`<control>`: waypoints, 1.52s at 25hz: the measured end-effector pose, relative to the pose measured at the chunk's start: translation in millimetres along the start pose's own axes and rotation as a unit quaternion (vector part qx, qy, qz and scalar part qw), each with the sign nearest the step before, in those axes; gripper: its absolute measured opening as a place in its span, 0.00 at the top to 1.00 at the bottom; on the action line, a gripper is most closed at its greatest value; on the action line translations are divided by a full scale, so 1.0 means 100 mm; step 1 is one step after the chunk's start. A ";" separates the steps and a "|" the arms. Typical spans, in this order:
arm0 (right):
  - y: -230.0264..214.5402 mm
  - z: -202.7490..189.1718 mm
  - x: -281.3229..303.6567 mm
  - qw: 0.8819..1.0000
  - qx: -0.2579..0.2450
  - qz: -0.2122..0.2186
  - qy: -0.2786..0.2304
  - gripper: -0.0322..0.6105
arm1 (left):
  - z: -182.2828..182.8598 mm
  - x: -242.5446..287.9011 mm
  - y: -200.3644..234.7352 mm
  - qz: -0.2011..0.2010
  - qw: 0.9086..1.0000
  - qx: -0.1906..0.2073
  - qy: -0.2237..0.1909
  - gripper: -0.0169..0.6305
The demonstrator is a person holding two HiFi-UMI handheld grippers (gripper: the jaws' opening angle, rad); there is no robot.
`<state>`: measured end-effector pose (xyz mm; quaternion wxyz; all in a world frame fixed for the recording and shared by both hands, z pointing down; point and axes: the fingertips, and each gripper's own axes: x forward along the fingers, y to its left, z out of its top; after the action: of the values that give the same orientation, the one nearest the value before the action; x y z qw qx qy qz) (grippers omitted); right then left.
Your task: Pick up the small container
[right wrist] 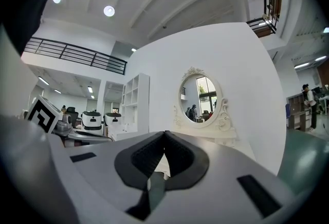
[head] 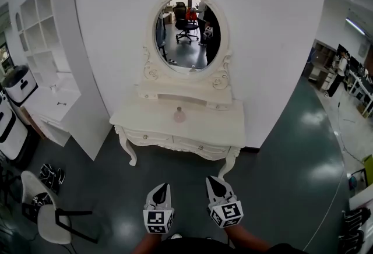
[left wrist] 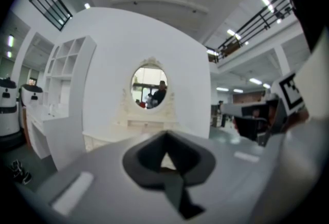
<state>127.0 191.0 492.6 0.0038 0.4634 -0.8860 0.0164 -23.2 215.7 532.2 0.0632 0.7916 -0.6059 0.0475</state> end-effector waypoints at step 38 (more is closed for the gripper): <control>-0.57 -0.15 1.76 0.998 -0.004 0.058 0.016 0.94 | 0.18 1.74 0.86 0.020 1.000 0.003 0.006 0.96</control>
<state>73.4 13.9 512.6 0.0186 0.4110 -0.9112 0.0203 -60.3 25.0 544.8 0.0633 0.7791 -0.6213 0.0552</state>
